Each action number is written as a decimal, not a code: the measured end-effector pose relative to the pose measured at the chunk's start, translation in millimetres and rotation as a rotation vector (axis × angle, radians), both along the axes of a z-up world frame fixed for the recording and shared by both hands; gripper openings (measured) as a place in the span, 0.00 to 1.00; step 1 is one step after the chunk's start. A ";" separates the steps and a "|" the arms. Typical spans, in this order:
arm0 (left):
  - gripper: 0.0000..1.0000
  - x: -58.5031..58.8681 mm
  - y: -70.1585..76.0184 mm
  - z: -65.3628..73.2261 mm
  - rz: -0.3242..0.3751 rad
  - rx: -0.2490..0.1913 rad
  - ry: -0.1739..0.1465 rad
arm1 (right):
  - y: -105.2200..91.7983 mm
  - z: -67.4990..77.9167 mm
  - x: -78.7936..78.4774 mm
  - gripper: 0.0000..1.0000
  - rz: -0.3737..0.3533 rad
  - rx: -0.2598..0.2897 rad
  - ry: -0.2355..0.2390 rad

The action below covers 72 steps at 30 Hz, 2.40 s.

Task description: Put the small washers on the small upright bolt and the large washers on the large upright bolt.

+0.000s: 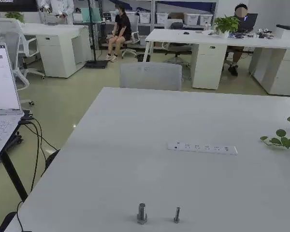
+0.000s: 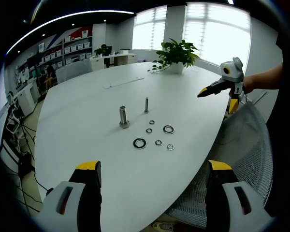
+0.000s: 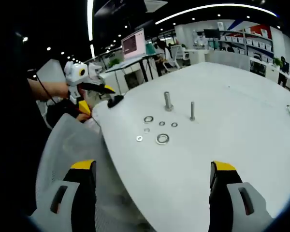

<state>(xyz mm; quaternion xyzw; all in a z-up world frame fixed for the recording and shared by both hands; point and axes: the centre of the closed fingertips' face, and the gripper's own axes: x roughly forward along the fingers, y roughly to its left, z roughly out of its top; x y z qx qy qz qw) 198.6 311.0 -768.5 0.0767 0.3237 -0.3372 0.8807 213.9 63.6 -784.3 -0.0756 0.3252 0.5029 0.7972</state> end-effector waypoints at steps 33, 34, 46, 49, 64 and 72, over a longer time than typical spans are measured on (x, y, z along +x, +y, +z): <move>0.85 23.1 0.9 9.5 -0.009 0.015 -0.041 | 34.7 -4.5 19.4 0.98 0.080 -0.063 -0.021; 0.83 22.2 0.9 9.6 -0.011 0.012 -0.034 | 35.6 -5.0 19.7 0.98 0.083 -0.066 -0.019; 0.79 22.7 11.3 8.7 0.007 0.024 -0.029 | 47.8 -5.6 38.4 0.96 0.157 -0.121 -0.046; 0.80 21.7 11.5 6.1 0.002 0.020 -0.022 | 50.8 -7.8 42.4 0.95 0.179 -0.149 -0.054; 0.81 22.9 9.2 -1.0 -0.037 0.038 -0.015 | 66.4 -21.3 51.9 0.86 0.272 -0.249 -0.063; 0.80 23.8 7.4 -3.8 -0.070 0.039 -0.010 | 73.8 -32.0 56.6 0.82 0.320 -0.305 -0.068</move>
